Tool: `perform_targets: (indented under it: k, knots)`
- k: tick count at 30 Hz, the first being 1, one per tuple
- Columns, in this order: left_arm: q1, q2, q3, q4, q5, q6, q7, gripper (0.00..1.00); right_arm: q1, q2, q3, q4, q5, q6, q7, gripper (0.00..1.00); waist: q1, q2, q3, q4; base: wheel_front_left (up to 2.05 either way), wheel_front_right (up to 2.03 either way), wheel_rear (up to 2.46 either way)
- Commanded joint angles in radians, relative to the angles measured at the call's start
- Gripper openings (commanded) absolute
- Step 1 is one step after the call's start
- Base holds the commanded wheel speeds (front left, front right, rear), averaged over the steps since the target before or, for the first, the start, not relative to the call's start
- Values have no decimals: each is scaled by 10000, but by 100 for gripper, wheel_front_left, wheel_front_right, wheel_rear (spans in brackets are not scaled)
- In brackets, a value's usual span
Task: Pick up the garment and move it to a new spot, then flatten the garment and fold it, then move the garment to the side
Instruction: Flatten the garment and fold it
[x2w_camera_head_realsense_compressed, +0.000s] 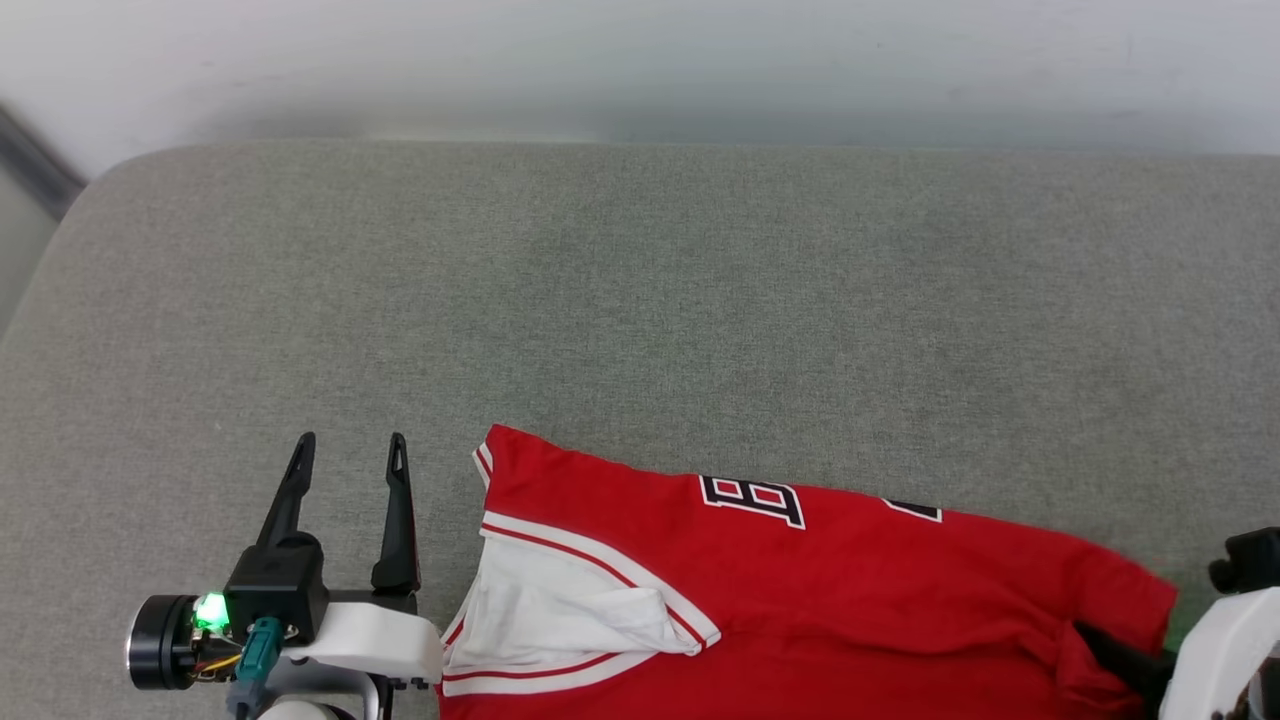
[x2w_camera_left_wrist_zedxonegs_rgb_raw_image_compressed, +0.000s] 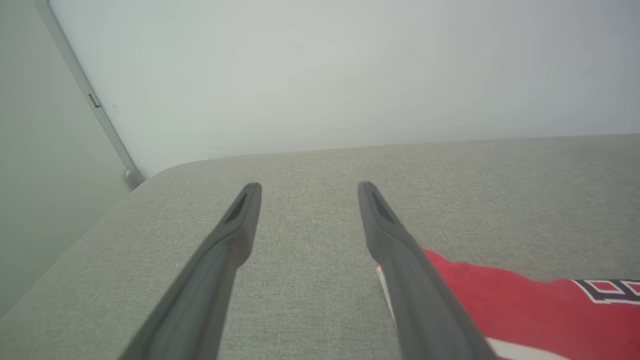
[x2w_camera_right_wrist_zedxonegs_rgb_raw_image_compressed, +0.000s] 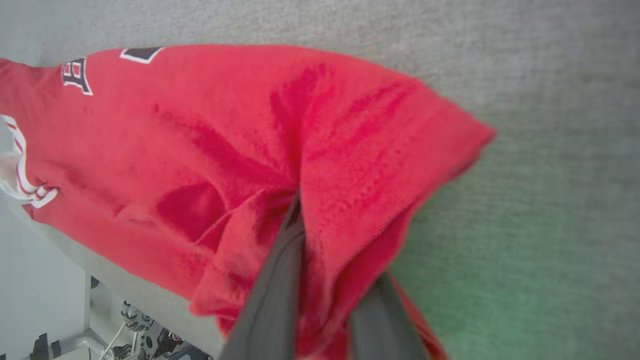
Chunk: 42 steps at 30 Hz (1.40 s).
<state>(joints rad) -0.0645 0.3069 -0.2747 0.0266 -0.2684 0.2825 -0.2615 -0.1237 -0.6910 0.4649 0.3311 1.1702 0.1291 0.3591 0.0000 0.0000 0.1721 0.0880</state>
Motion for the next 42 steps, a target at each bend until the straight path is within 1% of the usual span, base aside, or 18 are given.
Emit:
perform_targets:
  k: [1,4,9,14,17,20,22,29,31,34,37,38,42]
  knots:
    - [162,-187,196,-5,276,-121,-50,100,123,274,391,155,8,23,153,0,0,0,-58,-7,0,0,0]
    - [300,-485,421,-15,709,-354,-50,100,-22,18,222,206,111,9,31,0,0,0,-177,-44,0,0,0]
    - [589,-900,738,-151,1277,-569,-48,100,-202,-568,-255,315,310,6,-151,0,0,0,-451,-155,0,0,0]
    - [918,-1183,1073,-228,1609,-760,-47,100,-69,-1278,-609,678,262,9,-214,0,0,0,-740,-231,0,0,0]
    - [1080,-1262,1208,-235,1757,-901,-47,100,77,-1621,-757,888,245,11,-54,0,0,0,-912,-251,0,0,0]
    - [1259,-1351,1318,-273,1884,-1044,-40,100,263,-1825,-713,628,356,14,407,0,0,0,-1052,-263,0,0,0]
    - [1324,-1397,1415,-276,1955,-1113,-40,100,294,-1842,-684,122,400,14,596,0,0,0,-1138,-268,0,0,0]
    - [1576,-1559,1590,-284,2122,-1307,-40,100,404,-1548,-463,-2264,460,14,1389,0,0,0,-1305,-245,0,0,0]
    - [1604,-1629,1631,-288,2142,-1368,-40,100,245,-1344,-375,-2827,322,14,1659,0,0,0,-1311,-211,0,0,0]
    - [1603,-1729,1649,-294,2209,-1423,-40,100,-149,-866,-141,-3504,-91,15,2052,0,0,0,-1278,-164,0,0,0]
    - [1547,-1790,1652,-275,2262,-1503,-40,100,-657,-203,215,-3824,-625,15,2447,0,0,0,-1196,-122,0,0,0]
    - [1547,-1790,1652,-275,2262,-1503,-40,100,-657,-203,215,-3824,-625,15,2447,0,0,0,-1196,-122,0,0,0]
    - [1328,-1870,1672,-254,2299,-1617,-38,100,-1600,693,879,-3762,-1444,15,2916,0,0,0,-996,-26,0,0,0]
